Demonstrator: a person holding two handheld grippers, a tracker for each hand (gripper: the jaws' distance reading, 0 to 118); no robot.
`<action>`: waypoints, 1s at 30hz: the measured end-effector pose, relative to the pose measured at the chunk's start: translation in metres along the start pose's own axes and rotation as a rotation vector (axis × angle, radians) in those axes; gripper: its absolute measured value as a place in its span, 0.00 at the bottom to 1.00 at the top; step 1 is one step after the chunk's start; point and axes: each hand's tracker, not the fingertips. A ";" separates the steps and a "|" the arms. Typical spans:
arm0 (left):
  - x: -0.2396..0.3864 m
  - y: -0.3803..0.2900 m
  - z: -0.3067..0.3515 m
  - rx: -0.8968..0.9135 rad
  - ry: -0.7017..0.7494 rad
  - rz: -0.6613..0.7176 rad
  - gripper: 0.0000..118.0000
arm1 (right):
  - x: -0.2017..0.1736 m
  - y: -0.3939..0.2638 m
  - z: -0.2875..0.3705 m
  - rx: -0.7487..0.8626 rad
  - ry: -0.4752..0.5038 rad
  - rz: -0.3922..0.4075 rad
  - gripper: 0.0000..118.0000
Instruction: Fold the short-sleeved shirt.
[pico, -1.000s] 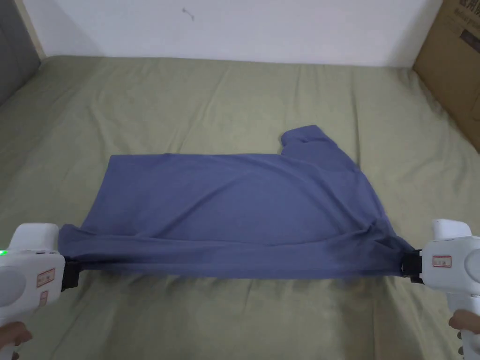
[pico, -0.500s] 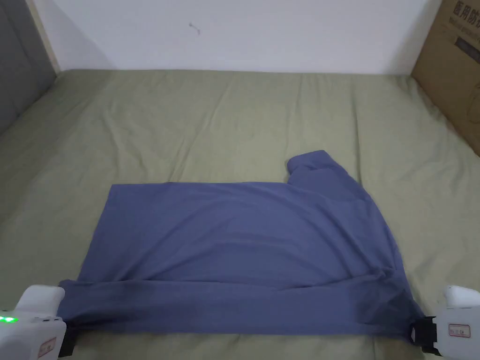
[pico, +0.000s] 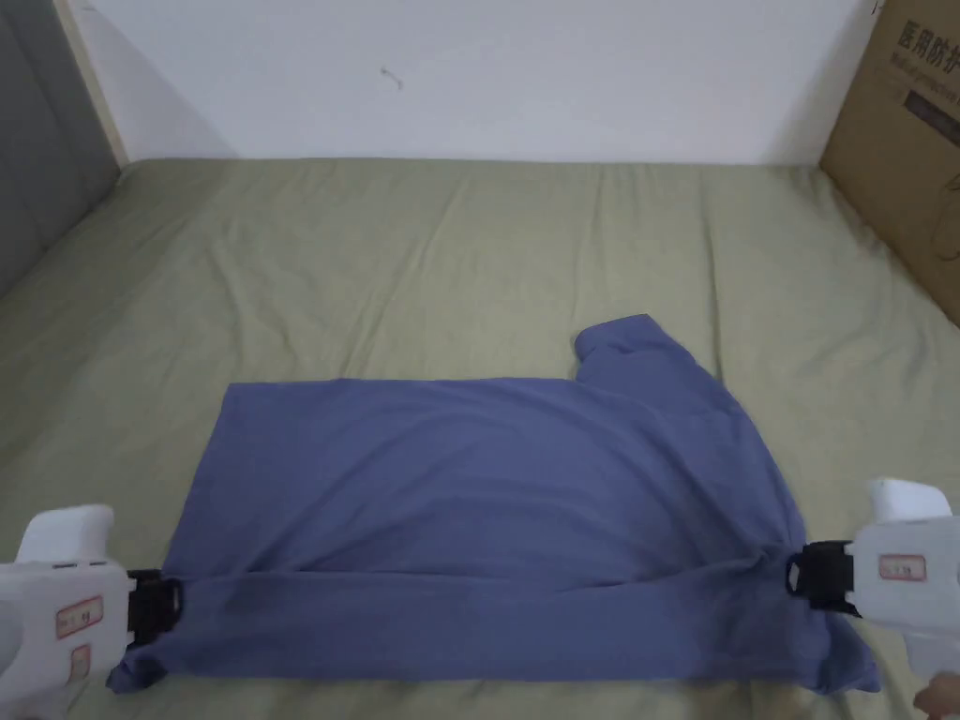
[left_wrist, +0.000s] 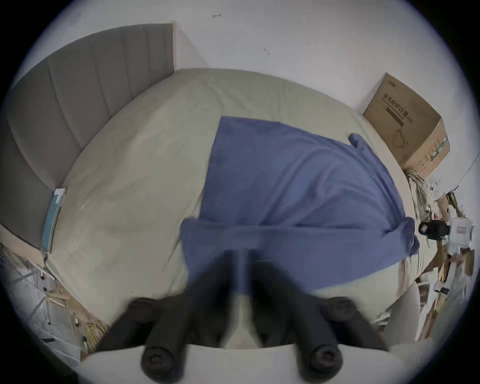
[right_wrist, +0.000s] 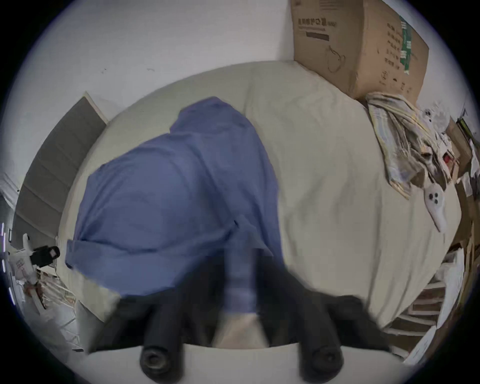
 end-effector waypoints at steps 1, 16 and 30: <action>0.003 0.003 -0.006 0.000 0.010 0.001 0.00 | -0.003 0.004 -0.006 0.011 0.005 -0.002 0.00; 0.040 0.087 -0.069 -0.023 0.038 -0.035 0.00 | -0.006 0.165 -0.115 -0.025 0.000 -0.001 0.65; 0.054 0.095 -0.129 -0.112 0.045 -0.096 0.00 | -0.021 0.200 -0.197 -0.015 -0.117 0.230 0.18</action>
